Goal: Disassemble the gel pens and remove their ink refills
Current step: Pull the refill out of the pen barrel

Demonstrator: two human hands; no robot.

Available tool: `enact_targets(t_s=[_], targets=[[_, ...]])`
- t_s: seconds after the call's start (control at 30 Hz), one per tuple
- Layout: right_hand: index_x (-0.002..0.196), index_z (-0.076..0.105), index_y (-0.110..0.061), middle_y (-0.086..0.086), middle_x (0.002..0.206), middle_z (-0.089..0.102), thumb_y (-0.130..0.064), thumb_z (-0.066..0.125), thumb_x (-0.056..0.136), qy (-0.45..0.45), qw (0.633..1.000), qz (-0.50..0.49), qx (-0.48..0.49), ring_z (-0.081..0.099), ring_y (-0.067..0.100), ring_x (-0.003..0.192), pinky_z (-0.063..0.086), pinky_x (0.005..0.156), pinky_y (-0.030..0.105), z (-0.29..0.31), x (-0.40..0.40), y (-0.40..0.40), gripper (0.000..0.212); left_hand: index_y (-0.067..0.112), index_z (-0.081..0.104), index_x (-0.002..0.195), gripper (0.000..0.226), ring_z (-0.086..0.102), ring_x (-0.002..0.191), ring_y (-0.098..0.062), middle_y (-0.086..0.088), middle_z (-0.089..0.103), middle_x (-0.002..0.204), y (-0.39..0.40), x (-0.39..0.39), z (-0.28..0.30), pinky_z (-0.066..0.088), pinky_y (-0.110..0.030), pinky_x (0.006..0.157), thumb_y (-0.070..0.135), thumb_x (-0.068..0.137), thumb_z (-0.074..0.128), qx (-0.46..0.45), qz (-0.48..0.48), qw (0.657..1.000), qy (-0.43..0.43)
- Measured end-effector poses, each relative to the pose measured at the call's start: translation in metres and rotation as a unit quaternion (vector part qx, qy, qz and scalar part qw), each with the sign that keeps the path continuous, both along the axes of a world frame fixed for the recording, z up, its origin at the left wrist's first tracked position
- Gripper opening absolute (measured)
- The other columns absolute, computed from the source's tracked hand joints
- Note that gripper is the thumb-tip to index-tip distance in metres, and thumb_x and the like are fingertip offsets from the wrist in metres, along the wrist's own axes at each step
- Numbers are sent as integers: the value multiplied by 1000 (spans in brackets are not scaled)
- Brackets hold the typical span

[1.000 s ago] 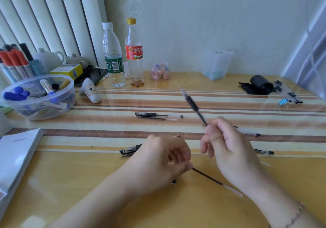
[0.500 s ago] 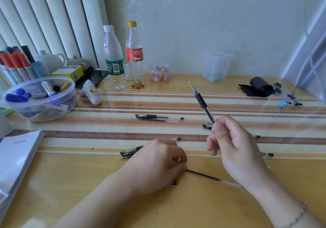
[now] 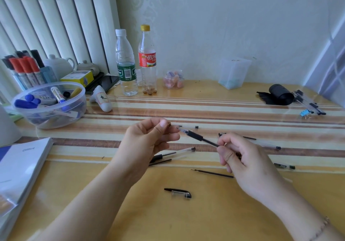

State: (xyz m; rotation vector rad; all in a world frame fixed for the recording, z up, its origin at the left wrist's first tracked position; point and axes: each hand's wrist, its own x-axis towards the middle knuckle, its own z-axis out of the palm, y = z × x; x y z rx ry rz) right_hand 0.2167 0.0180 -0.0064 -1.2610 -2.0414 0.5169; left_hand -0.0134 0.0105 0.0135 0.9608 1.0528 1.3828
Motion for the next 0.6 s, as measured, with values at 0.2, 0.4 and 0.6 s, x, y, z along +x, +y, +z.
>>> enact_targets(t_s=[0.2, 0.4, 0.6], targets=[[88, 50, -41, -14, 74, 63, -59, 37, 82, -3, 1000, -4, 5, 58, 18, 55, 52, 57, 42, 3, -1, -3, 23, 7, 64, 88, 13, 73, 76, -16, -12, 75, 87, 0, 3, -2, 57, -20, 61, 19, 87, 59, -10, -19, 999, -50], [89, 52, -38, -11, 73, 65, -58, 41, 82, -14, 999, -18, 32, 48, 13, 43, 45, 50, 34, 3, 0, -3, 24, 6, 65, 89, 15, 73, 80, -21, -13, 74, 83, 0, 3, -3, 57, -23, 64, 20, 83, 62, 18, -16, 1000, 10], [86, 58, -35, -16, 87, 65, -49, 53, 83, 20, 998, -24, 63, 52, 13, 43, 47, 53, 29, 5, 0, -5, 16, 6, 69, 82, 8, 73, 71, -19, -12, 75, 76, -2, 7, -7, 58, -25, 66, 11, 87, 65, 64, 10, 988, 138]])
